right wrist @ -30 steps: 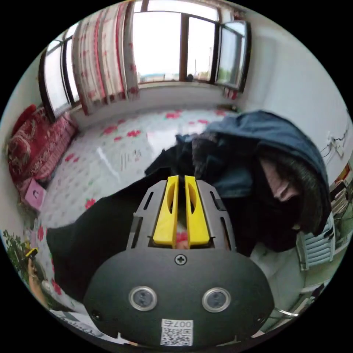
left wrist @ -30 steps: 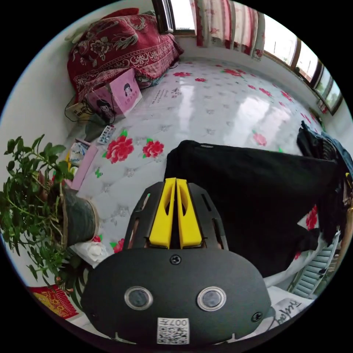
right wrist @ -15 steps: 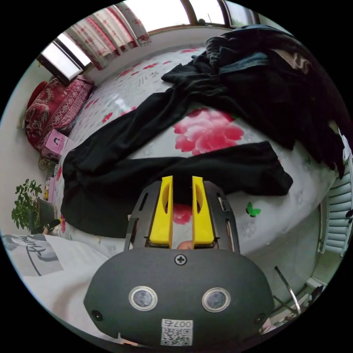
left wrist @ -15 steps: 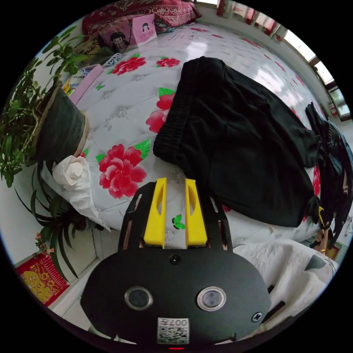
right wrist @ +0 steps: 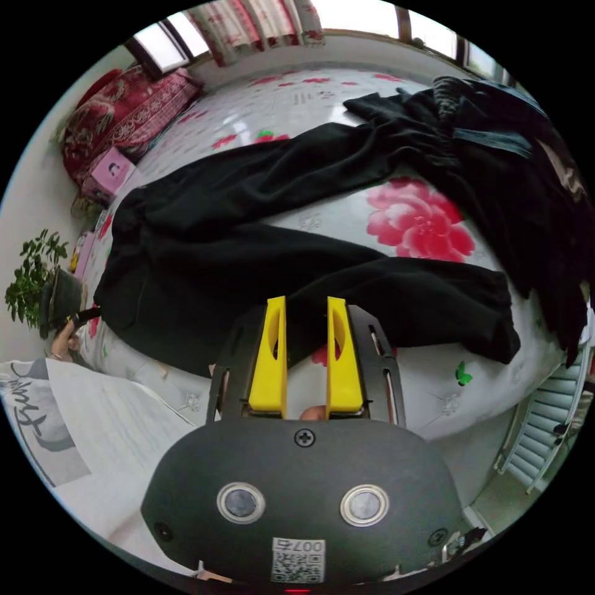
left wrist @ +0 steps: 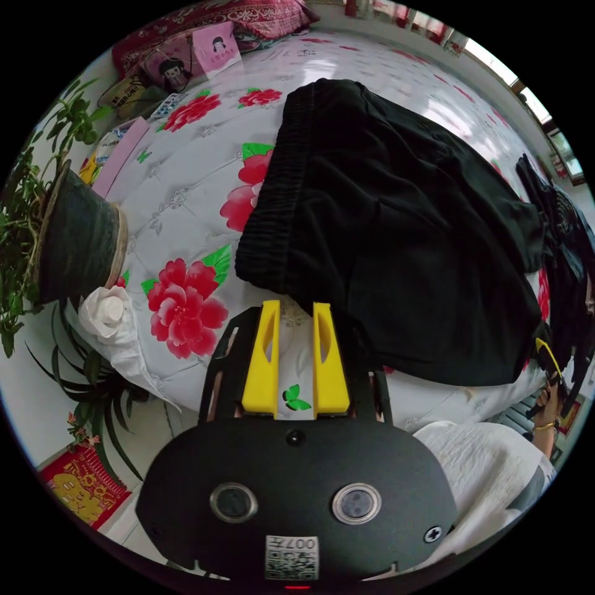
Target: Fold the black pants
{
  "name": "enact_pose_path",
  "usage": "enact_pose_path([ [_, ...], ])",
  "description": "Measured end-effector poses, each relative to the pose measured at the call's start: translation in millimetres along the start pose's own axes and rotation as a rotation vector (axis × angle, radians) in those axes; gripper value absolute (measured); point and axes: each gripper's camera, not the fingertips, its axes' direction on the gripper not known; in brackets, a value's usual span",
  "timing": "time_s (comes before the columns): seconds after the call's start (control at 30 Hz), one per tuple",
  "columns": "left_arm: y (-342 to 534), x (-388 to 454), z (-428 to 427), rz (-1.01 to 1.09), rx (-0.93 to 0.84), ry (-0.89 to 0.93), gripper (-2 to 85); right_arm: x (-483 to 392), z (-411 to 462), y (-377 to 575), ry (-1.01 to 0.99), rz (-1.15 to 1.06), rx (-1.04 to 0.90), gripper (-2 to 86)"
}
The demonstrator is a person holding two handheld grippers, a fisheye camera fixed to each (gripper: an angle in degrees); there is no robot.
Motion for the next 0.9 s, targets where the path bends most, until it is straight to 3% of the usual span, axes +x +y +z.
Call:
enact_pose_path([
  [0.9,-14.0,10.8,0.7,0.025,0.016,-0.005,8.0,-78.0,51.0,-24.8,0.107,-0.050,-0.120,6.4],
])
